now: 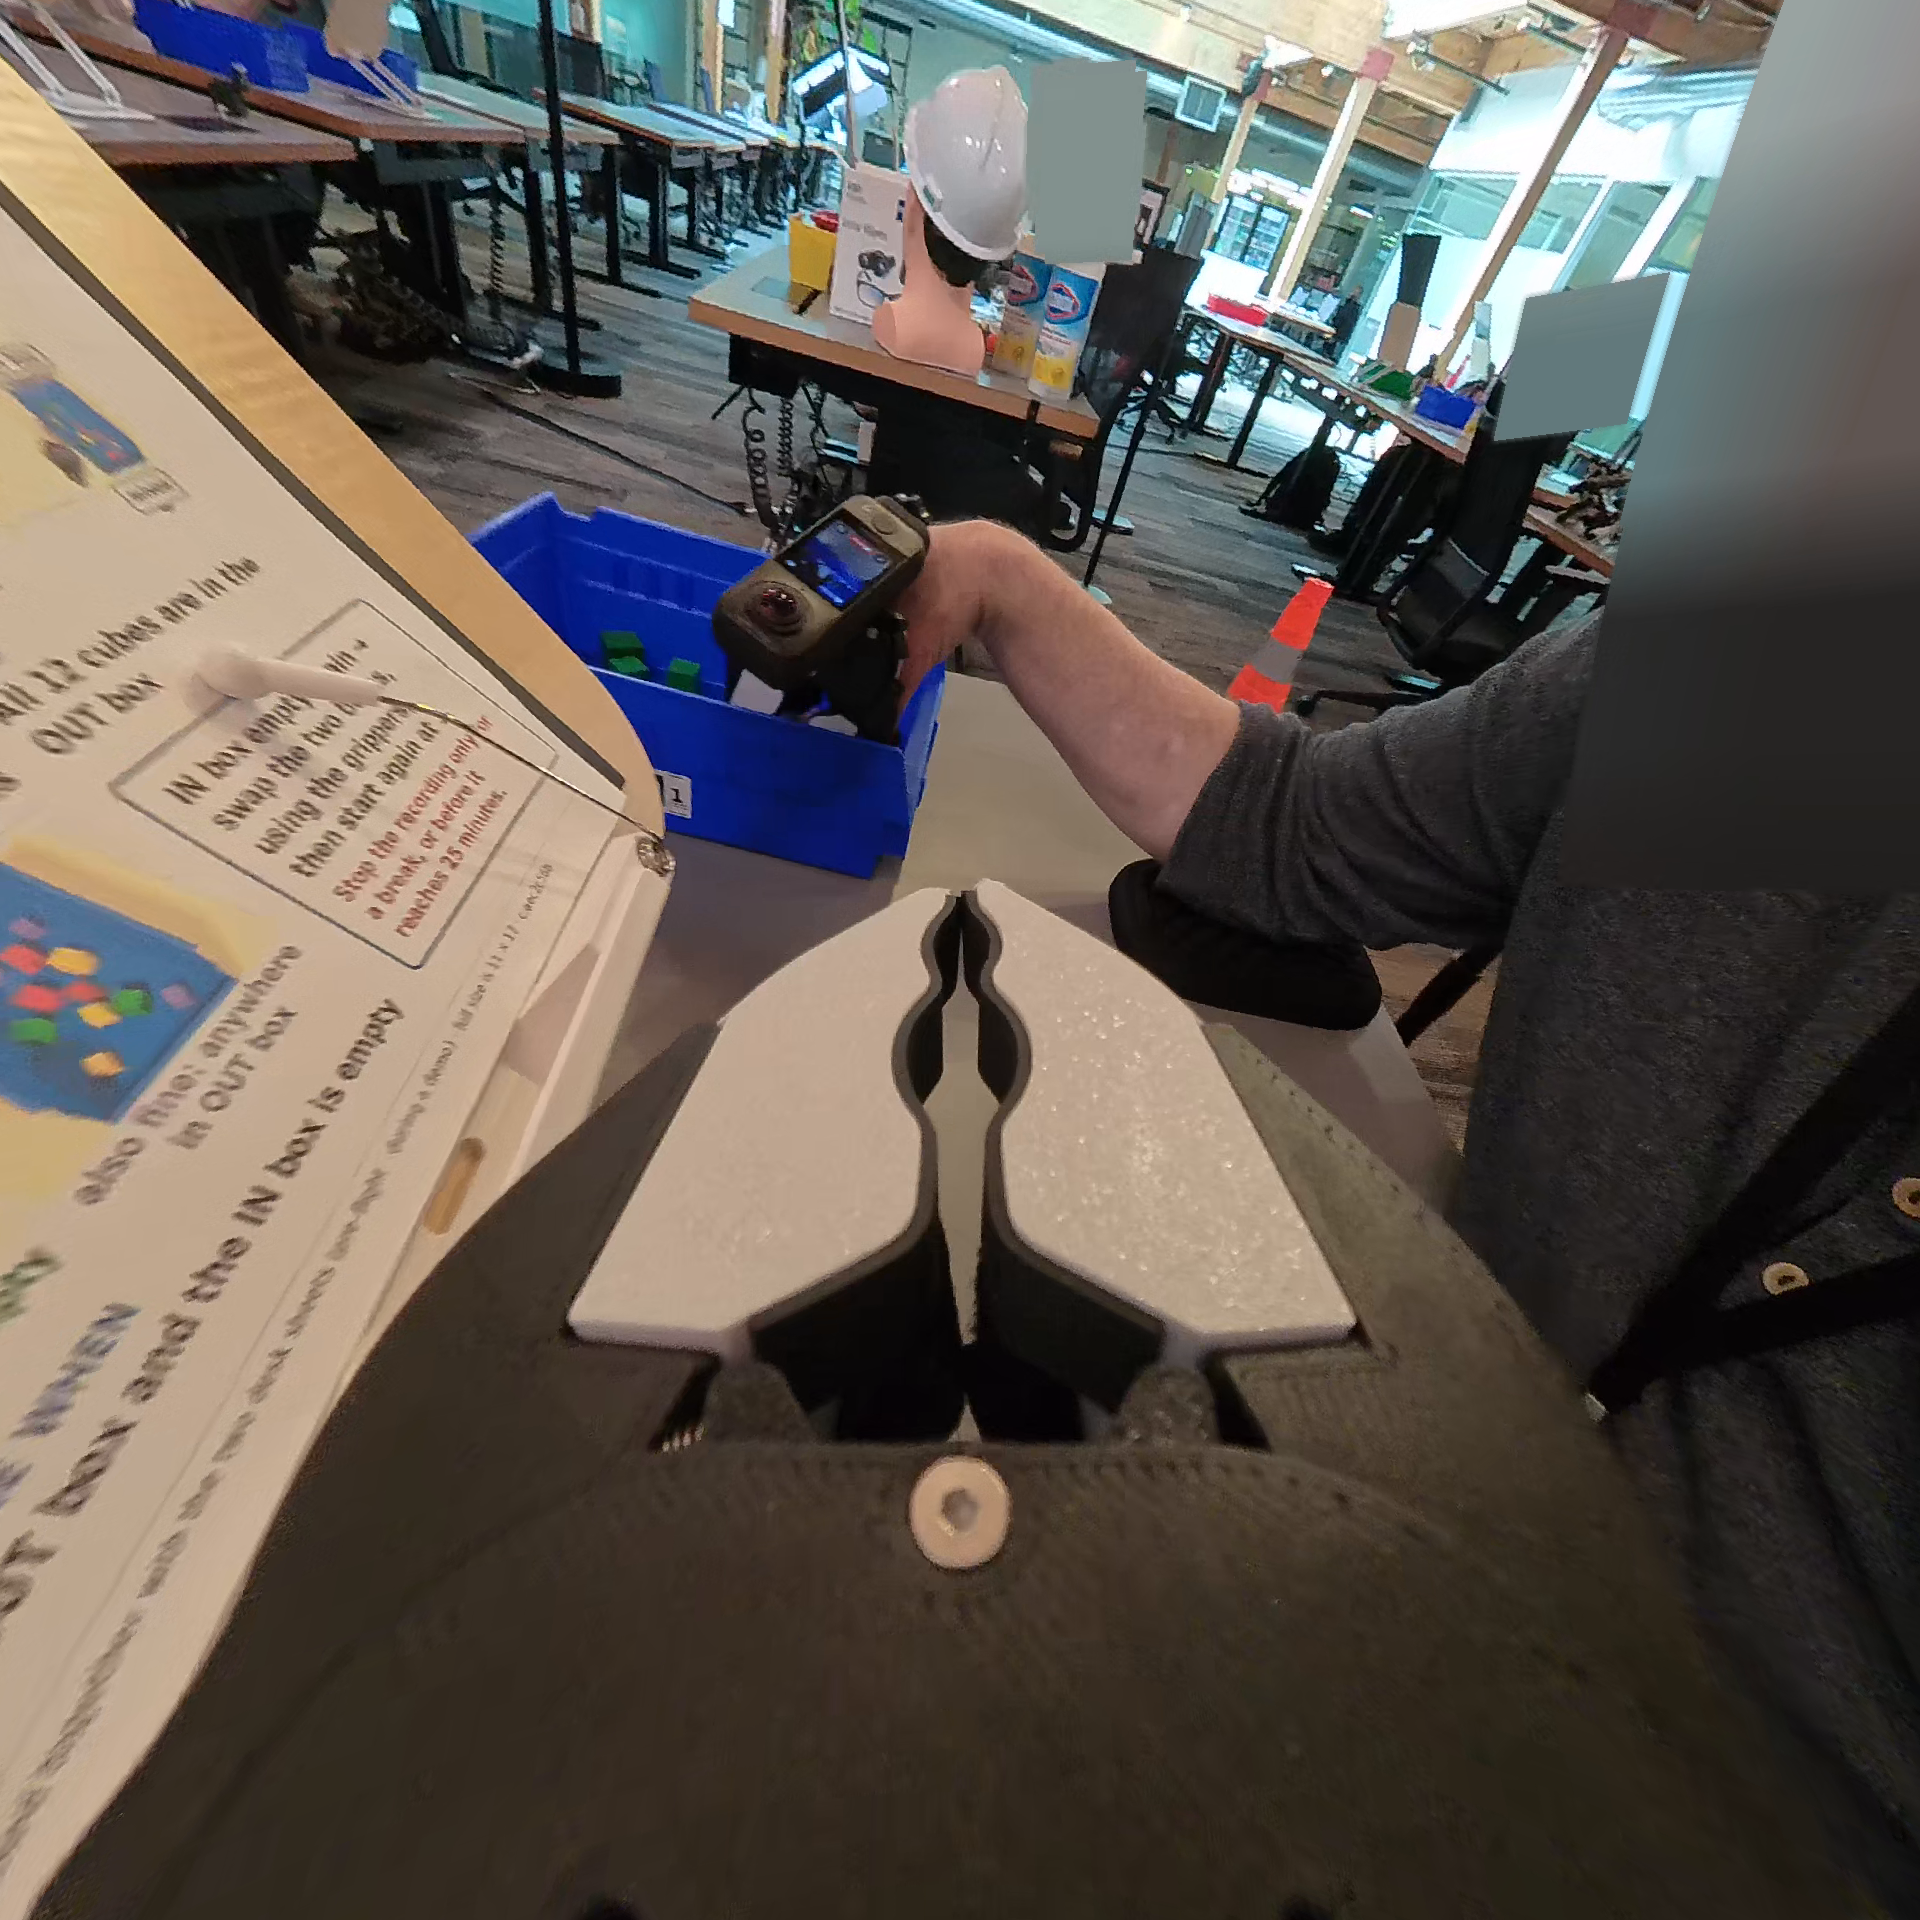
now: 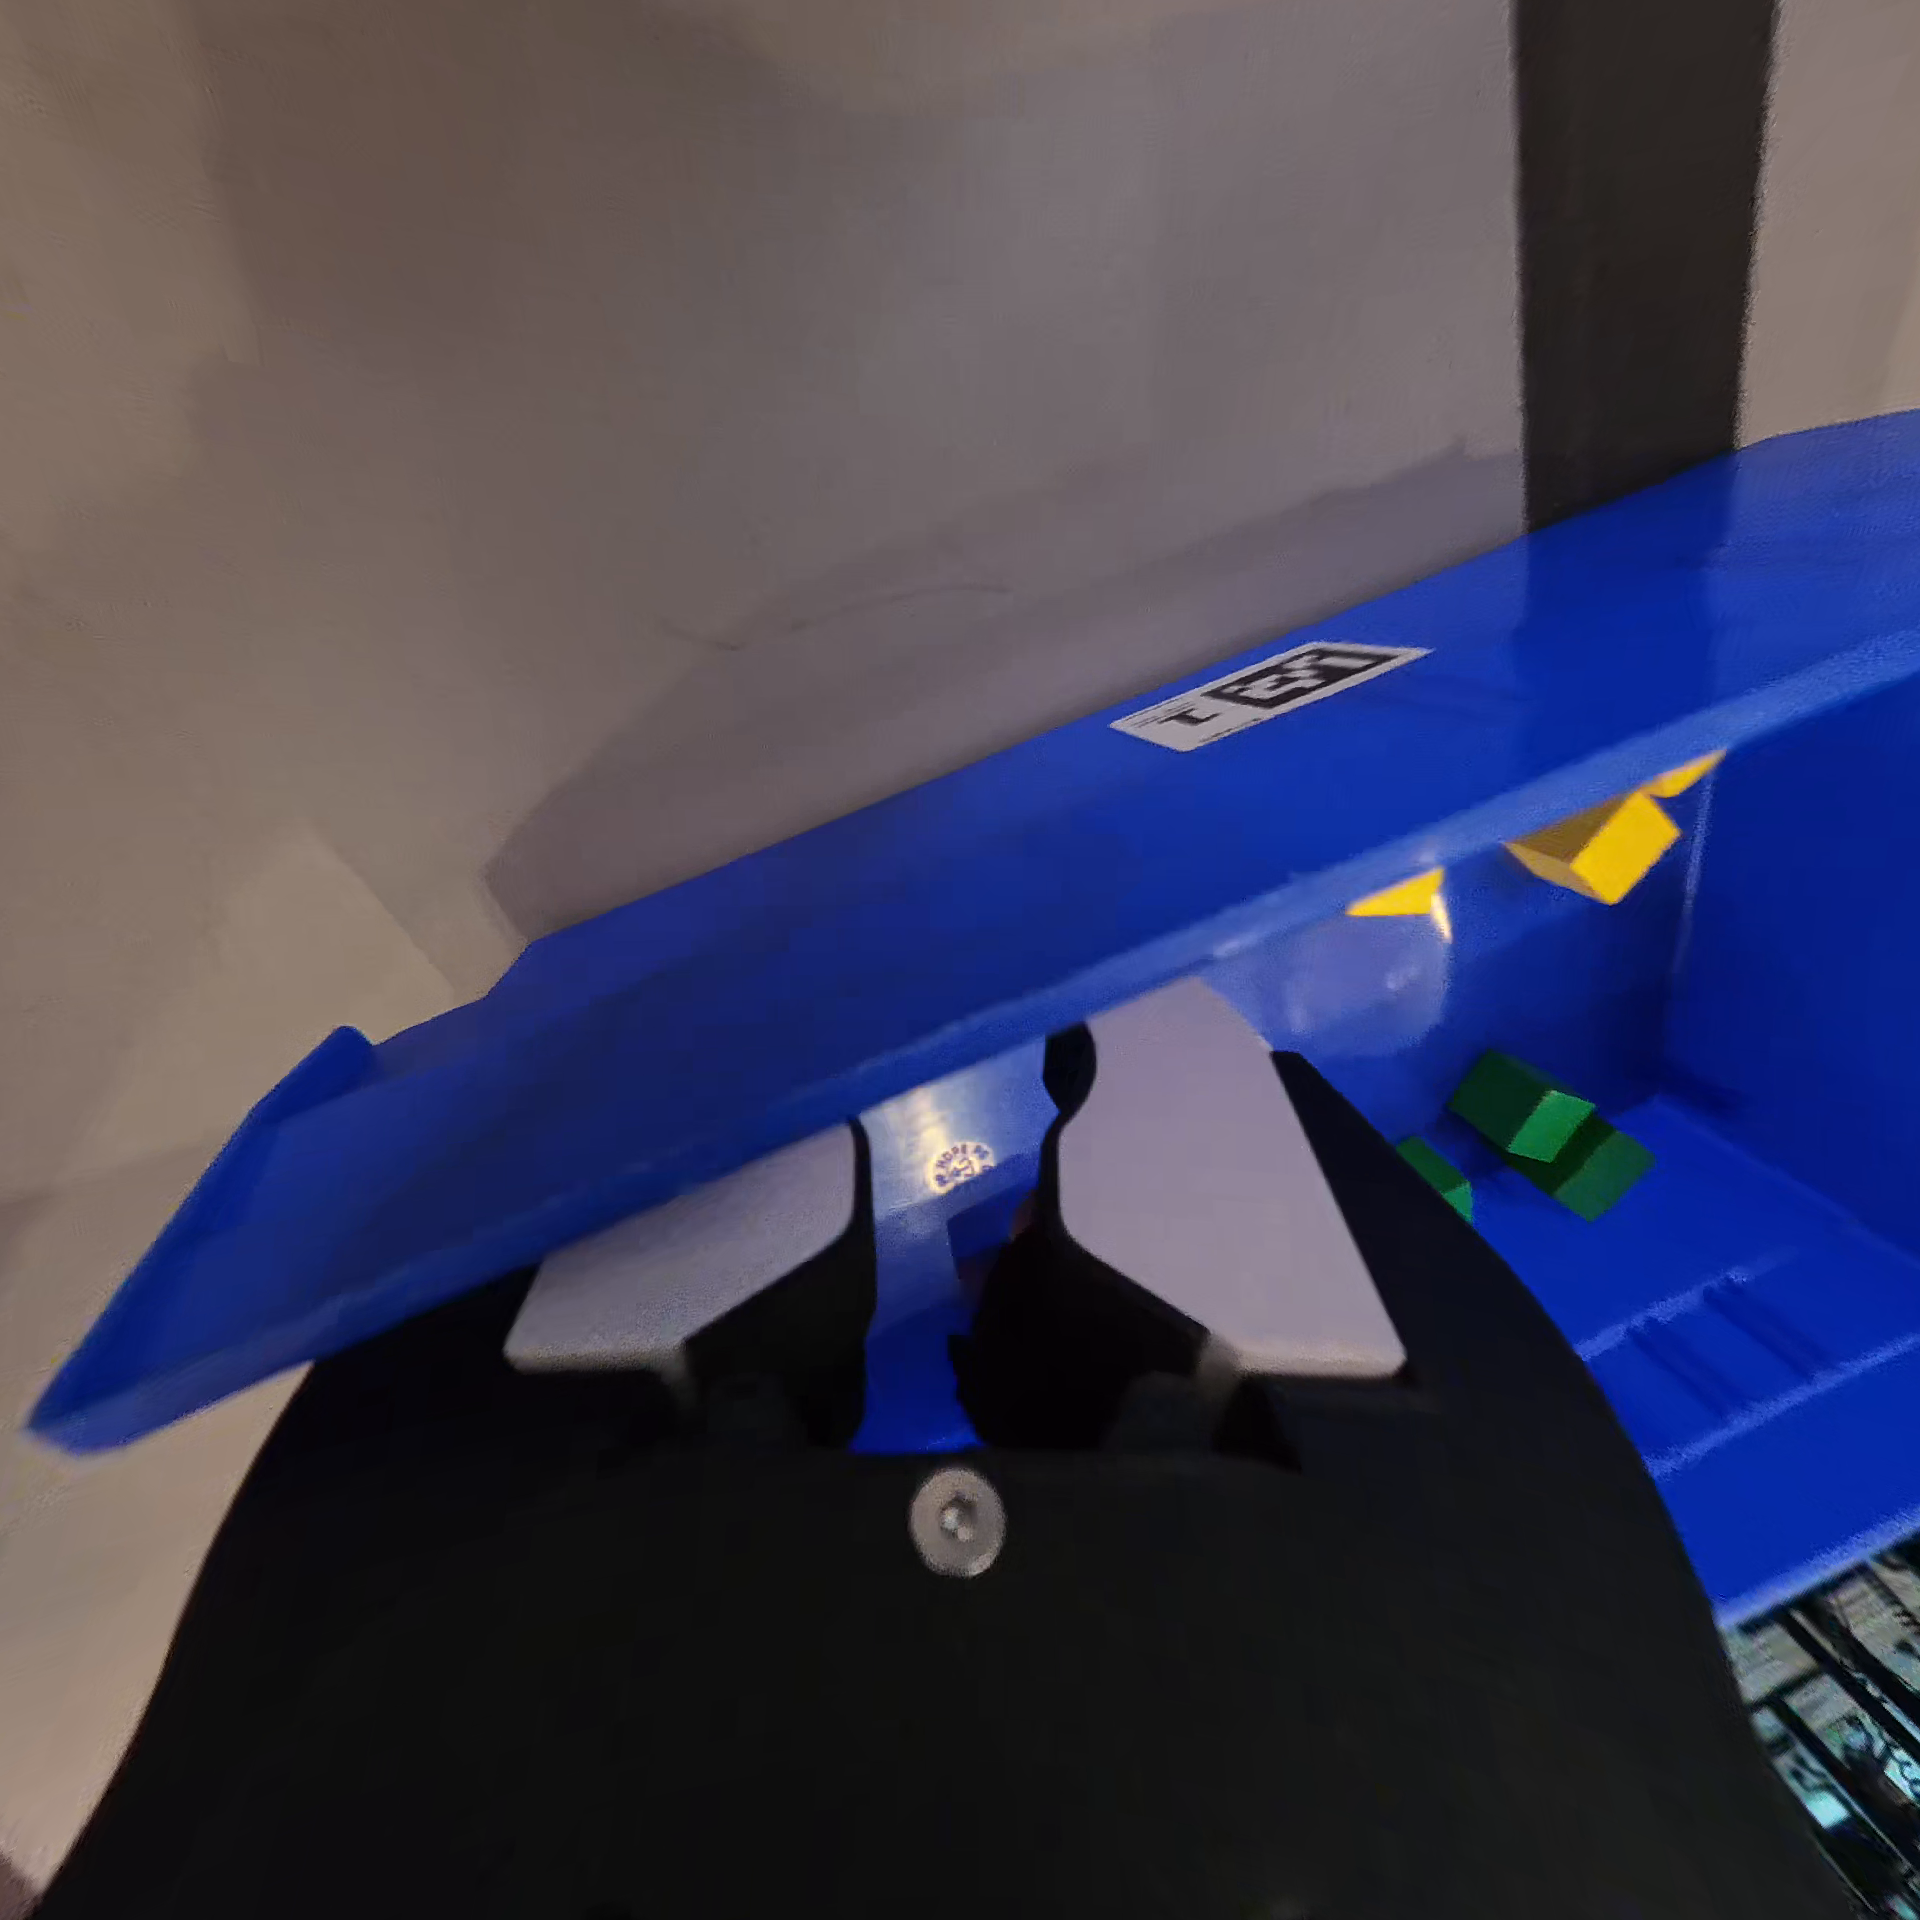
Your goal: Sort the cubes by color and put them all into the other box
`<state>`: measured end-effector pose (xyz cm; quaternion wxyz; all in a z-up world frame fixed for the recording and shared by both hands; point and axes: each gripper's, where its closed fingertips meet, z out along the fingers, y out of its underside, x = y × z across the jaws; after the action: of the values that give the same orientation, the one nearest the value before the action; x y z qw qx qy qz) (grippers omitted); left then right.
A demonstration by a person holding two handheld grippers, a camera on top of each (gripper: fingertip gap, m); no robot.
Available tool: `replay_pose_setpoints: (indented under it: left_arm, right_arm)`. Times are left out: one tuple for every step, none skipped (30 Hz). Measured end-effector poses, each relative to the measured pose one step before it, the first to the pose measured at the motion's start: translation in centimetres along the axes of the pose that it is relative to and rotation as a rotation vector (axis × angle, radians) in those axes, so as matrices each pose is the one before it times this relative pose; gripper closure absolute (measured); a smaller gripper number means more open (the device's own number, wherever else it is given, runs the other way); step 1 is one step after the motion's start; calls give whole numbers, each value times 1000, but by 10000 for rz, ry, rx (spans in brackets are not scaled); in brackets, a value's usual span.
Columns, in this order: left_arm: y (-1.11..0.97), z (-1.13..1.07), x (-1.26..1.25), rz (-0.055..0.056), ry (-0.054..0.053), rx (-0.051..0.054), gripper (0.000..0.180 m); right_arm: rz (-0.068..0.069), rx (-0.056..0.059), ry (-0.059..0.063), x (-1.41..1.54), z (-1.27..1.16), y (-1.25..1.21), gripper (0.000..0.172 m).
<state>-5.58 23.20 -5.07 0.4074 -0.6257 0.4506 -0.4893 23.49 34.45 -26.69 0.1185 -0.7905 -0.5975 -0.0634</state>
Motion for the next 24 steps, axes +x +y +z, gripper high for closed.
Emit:
replay_pose_setpoints:
  left_arm:
    - [-338,-536,-140,88,-150,73,180]
    - [-416,-678,-245,96,-222,78,180]
    - [-412,-871,-482,122,-383,19,180]
    - [-413,-1108,-786,180,-555,-11,180]
    - [-510,-1362,-1005,212,-641,77,180]
    - [-660,-1536,-1128,173,-621,223,180]
    - [-721,-1620,-1205,137,-571,297,180]
    - [-613,-1626,-1446,103,-641,262,180]
    - [-432,-1580,-1679,13,-706,178,179]
    - [-257,-1463,-1730,-77,-650,88,177]
    - [-93,-1358,-1700,-100,-566,15,173]
    - [-21,-1299,-1791,-74,-589,21,172]
    - [27,-1237,-1987,-44,-701,57,171]
    - [100,-1109,-2044,-48,-710,67,169]
    - [208,-915,-1925,-102,-588,66,169]
    - [353,-646,-1803,-196,-461,52,169]
    - [506,-385,-1645,-288,-347,5,168]
    - [640,-124,-1402,-286,-204,-65,167]
    - [832,82,-1302,-190,-174,-178,165]
    - [1101,287,-1417,-117,-291,-295,163]
    - [1272,483,-1378,-103,-307,-360,161]
    - [1334,653,-1205,-144,-243,-393,160]
    - [1274,778,-930,-199,-144,-410,156]
    - [1201,872,-662,-175,-46,-433,153]
  right_arm:
    - [21,76,115,150,-366,-122,142]
    - [-13,61,135,163,-318,-80,143]
    - [-8,61,136,173,-265,-71,145]
    - [4,53,96,138,-233,-56,145]
    - [9,25,82,124,-176,-29,145]
    - [-17,-4,97,126,-133,-8,145]
    - [-31,-21,109,127,-96,-9,146]
    - [-27,-27,96,104,-78,-29,147]
    - [-41,-6,107,115,-84,-95,148]
    - [-50,8,104,107,-64,-141,148]
    - [-67,-46,124,143,-23,-46,148]
    - [-32,-56,104,118,-10,-30,148]
    - [18,-79,66,79,-13,29,148]
    - [51,-105,123,211,-42,61,149]
    - [33,-36,168,271,-105,-46,149]
    - [-20,55,97,121,-156,-178,150]
    - [-81,85,67,22,-140,-199,151]
    - [-59,85,46,5,-96,-198,151]
    - [-4,53,-1,-21,-60,-167,151]
    - [0,28,22,15,-6,-137,151]
    - [-18,21,45,48,-7,-114,151]
    - [-13,4,37,32,-1,-71,151]
    - [-11,-16,14,0,7,-45,152]
    - [-24,-5,9,-14,28,-54,152]
